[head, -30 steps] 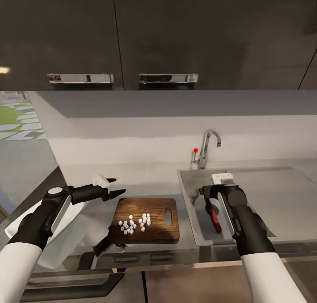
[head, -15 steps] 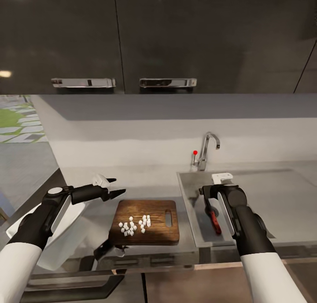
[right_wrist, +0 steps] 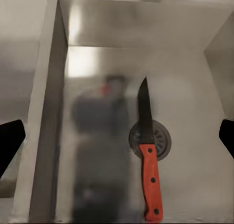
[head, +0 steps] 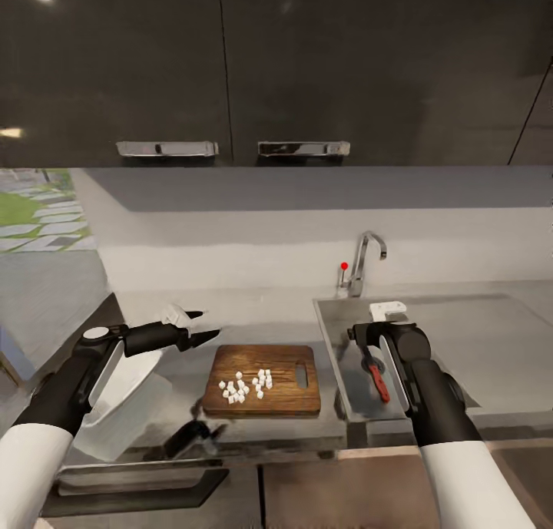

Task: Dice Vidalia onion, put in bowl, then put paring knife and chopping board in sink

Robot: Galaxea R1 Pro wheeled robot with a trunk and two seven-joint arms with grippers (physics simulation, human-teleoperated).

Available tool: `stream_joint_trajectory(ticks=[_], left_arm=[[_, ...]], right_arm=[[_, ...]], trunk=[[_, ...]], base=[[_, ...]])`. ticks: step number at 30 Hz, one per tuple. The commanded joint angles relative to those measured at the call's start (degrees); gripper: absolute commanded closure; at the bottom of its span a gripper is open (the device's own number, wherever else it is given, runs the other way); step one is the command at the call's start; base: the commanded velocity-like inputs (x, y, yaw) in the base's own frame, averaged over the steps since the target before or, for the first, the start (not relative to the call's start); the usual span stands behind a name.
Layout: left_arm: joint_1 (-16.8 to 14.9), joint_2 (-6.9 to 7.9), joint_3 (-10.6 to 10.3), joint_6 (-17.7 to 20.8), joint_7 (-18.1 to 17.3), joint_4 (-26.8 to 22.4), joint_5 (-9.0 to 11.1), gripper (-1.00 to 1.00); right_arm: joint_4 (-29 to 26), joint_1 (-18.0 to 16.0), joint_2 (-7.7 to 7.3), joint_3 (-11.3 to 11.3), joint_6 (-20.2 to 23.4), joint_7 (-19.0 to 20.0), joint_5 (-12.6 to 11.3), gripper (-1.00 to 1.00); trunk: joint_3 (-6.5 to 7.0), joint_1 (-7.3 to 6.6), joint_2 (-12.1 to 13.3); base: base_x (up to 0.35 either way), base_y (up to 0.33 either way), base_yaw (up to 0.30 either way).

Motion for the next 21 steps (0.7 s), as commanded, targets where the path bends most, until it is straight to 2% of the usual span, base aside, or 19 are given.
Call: stream_joint_trajectory(ticks=[1, 7, 21], left_arm=[[0.0, 0.07, -0.1, 0.6, 0.0, 0.0, 0.6, -1.00], [0.0, 0.07, -0.1, 0.6, 0.0, 0.0, 0.6, -1.00], [0.0, 0.07, -0.2, 0.6, 0.0, 0.0, 0.6, -1.00]], right_arm=[[0.0, -0.1, 0.02, 0.1, 0.3, 0.0, 0.3, -1.00], [-0.1, -0.1, 0.02, 0.1, 0.3, 0.0, 0.3, -1.00], [0.0, -0.1, 0.02, 0.1, 0.3, 0.0, 0.3, -1.00]], trunk=[[0.00, -0.01, -0.1], [0.30, -0.01, -0.1], [1.05, -0.01, -0.1]], base=[[-0.185, 0.182, 0.000], [-0.088, 0.103, 0.000], [-0.005, 0.009, 0.000]])
